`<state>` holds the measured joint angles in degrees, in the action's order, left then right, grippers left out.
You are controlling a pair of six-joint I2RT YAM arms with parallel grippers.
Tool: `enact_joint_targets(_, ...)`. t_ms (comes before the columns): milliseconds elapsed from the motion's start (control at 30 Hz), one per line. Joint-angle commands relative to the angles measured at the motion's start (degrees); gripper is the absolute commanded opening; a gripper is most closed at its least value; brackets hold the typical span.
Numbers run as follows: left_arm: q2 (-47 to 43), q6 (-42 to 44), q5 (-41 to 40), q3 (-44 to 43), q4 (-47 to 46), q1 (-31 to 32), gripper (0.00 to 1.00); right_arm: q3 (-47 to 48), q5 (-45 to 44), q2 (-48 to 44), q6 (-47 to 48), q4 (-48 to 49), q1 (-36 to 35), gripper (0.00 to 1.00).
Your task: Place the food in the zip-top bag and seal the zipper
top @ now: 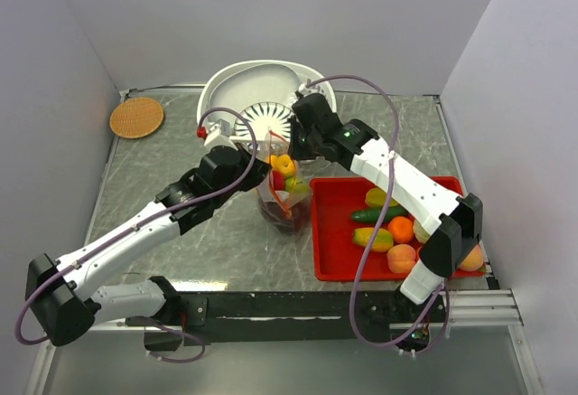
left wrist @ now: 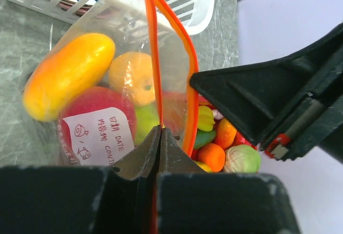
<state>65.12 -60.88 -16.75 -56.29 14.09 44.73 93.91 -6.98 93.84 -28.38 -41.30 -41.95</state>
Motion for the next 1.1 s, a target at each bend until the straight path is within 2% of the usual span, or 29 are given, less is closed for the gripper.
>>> enact_joint_targets(0, 0.88, 0.76, 1.37, -1.63, -2.93, -0.43, 0.05, 5.66, 0.22, -0.07, 2.01, -0.09, 0.47, 0.21)
enact_joint_targets(167, 0.71, 0.77, 1.46, -0.49, -3.63, -0.52, 0.04, 9.88, -1.63, 1.43, 3.07, -1.41, 0.73, 0.39)
enact_joint_targets(267, 0.97, 0.94, 1.72, -0.57, -3.71, -0.70, 0.04, 13.83, -1.37, 4.32, 4.21, -2.12, 1.26, 0.43)
enact_joint_targets(500, 1.59, 1.38, 1.90, -1.27, -3.54, -0.78, 0.04, 28.24, 2.41, 16.19, 8.77, -7.30, 3.81, 0.44)
enact_joint_targets(667, 1.67, 1.47, 1.90, -1.19, -3.71, -0.78, 0.04, 33.96, 0.22, 21.64, 10.54, -9.85, 3.99, 0.45)
enact_joint_targets(1067, 2.38, 1.29, 2.34, -1.10, -3.89, -1.05, 0.03, 30.03, -3.65, 19.45, 10.63, -8.10, 3.90, 0.45)
